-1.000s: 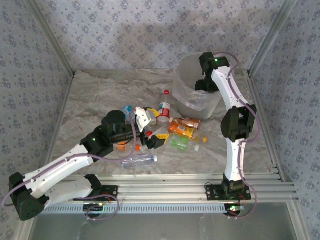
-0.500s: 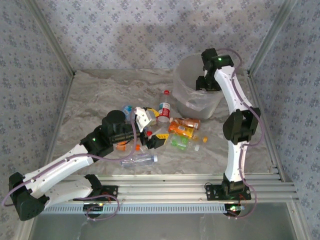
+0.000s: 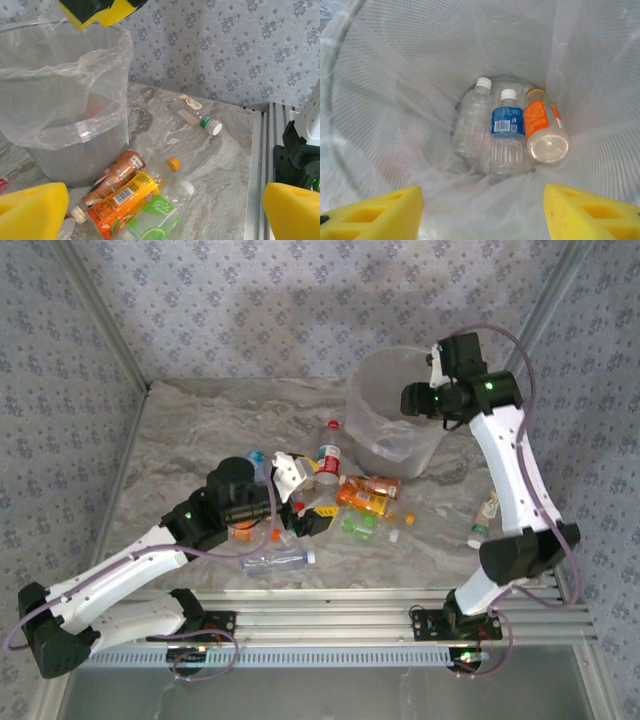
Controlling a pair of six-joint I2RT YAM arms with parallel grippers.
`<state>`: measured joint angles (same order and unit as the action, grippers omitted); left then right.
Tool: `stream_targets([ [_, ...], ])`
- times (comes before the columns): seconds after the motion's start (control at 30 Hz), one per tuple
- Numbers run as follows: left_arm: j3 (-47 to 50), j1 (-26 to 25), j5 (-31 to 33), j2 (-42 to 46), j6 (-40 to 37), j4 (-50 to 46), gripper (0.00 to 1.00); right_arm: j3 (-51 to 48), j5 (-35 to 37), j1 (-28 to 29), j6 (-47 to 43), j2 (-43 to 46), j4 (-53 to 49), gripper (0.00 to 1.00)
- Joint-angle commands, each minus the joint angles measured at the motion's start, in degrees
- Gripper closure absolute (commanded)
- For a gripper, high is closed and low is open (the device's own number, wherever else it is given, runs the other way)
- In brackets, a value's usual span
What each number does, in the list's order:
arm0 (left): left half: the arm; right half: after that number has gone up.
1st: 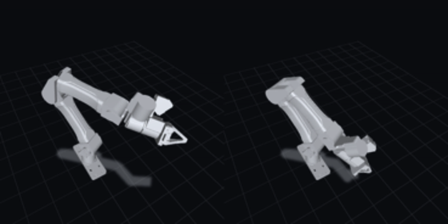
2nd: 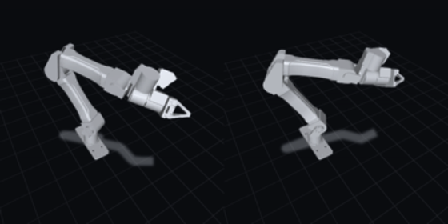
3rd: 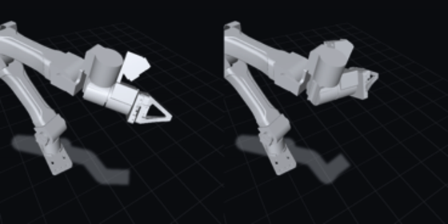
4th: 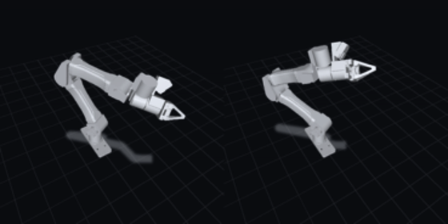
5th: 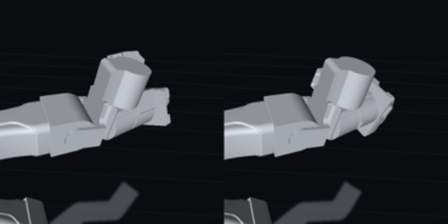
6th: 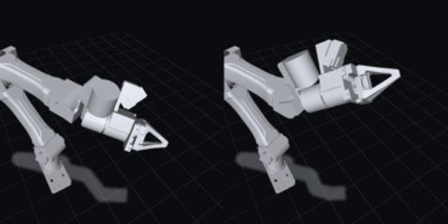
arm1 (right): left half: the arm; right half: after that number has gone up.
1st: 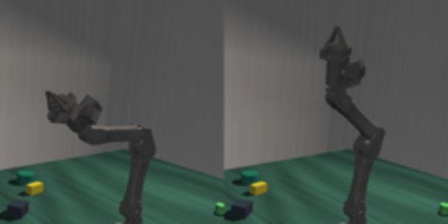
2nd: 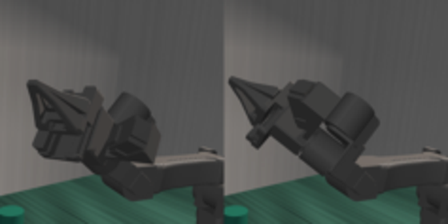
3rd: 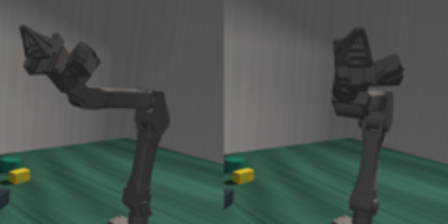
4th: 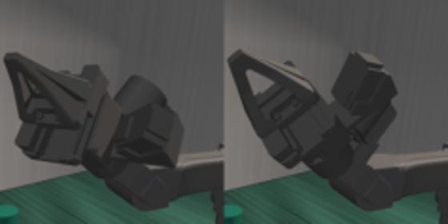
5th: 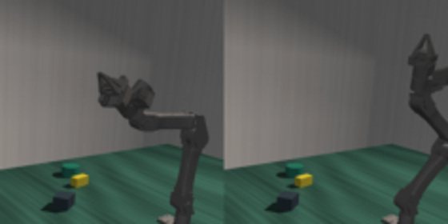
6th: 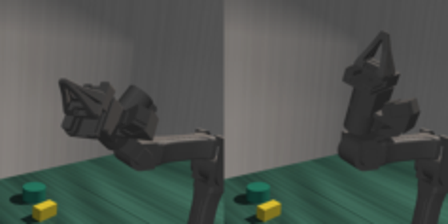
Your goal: Put the plastic bottles in the bin
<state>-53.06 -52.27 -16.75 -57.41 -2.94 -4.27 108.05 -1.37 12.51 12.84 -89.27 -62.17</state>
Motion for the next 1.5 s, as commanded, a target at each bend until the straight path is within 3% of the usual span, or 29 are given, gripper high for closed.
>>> stream_targets([
  [0.0, -2.66, -0.69, -1.55, -0.51, -2.84, -3.03, 0.00, -6.43, -0.15, 0.13, 1.78, 8.06, 4.34, 0.34],
  [0.33, -3.02, -2.73, -5.80, -3.40, -4.13, -4.30, 0.00, -31.57, 13.82, -1.10, 9.76, 32.08, 5.59, 0.29],
  [0.53, -2.63, -3.94, -6.07, -5.40, -2.45, -2.88, 0.00, -42.73, 21.62, -4.81, 12.63, 36.73, 4.81, 0.26],
  [0.73, -2.75, -5.20, -5.61, -7.00, -2.72, -3.25, 0.00, -52.35, 21.65, -12.14, 11.76, 36.68, 9.27, 0.15],
  [0.97, -3.15, -5.45, -5.46, -7.92, -2.87, -3.89, 0.00, -60.20, 11.07, -21.99, 9.83, 31.30, 17.93, 0.09],
  [1.27, -4.33, -5.47, -5.73, -9.45, -2.61, -5.48, 0.00, -62.84, 11.44, -27.47, 10.38, 22.24, 25.26, 0.06],
  [1.47, -4.60, -5.56, -6.18, -10.00, -2.33, -5.48, 0.00, -62.75, 12.49, -27.78, 8.48, 16.88, 30.09, 0.06],
])
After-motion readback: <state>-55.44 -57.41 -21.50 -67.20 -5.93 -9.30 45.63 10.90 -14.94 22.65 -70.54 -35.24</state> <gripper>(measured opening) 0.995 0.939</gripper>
